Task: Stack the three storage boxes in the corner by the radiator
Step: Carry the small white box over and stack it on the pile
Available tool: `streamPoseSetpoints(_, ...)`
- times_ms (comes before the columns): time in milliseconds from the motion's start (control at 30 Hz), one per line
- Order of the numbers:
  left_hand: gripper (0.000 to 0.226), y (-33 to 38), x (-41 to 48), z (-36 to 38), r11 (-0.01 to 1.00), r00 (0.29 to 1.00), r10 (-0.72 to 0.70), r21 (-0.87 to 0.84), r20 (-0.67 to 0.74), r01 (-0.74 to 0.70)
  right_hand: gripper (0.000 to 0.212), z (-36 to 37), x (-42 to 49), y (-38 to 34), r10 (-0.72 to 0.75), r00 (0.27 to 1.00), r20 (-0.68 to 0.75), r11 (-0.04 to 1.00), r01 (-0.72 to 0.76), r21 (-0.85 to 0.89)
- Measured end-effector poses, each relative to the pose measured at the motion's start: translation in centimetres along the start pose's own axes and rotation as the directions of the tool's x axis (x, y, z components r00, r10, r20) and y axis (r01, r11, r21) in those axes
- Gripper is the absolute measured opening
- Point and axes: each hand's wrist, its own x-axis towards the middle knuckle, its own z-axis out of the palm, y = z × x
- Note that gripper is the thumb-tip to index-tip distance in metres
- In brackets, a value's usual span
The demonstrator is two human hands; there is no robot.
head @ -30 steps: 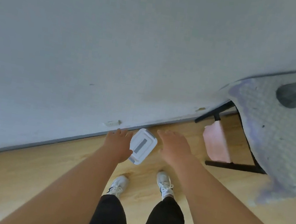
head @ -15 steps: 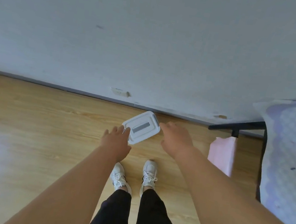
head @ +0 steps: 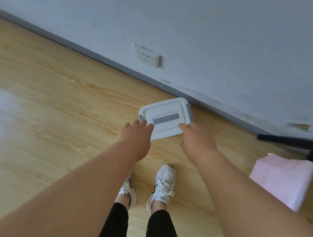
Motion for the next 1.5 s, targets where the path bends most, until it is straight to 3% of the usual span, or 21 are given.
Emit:
streamPoseSetpoints(300, 0.052, -0.5, 11.3, 10.3, 0.991, 0.995, -0.024, -0.13, -0.092, 0.012, 0.05, 9.0, 12.2, 1.8, -0.07, 0.998, 0.002, 0.997, 0.07, -0.038)
streamPoseSetpoints(600, 0.051, 0.3, 19.5, 15.1, 0.967, 0.977, -0.068, -0.255, -0.2, 0.015, 0.043, 13.2, 20.6, 2.4, -0.143, 0.988, -0.051, 0.982, 0.135, -0.131)
streamPoseSetpoints(900, 0.041, 1.1, 21.1, 16.8, 0.963, 0.942, -0.13, -0.264, -0.308, 0.047, 0.023, 14.4, 22.3, 2.5, -0.278, 0.945, -0.175, 0.935, 0.224, -0.277)
streamPoseSetpoints(1133, 0.03, 1.2, 22.1, 16.6, 0.971, 0.927, -0.133, -0.231, -0.35, 0.052, 0.021, 14.7, 23.1, 2.7, -0.373, 0.915, -0.156, 0.894, 0.308, -0.326)
streamPoseSetpoints(1500, 0.03, 1.2, 21.7, 16.1, 0.961, 0.923, -0.188, -0.257, -0.335, 0.103, 0.027, 15.3, 21.8, 2.4, -0.323, 0.932, -0.165, 0.938, 0.291, -0.19)
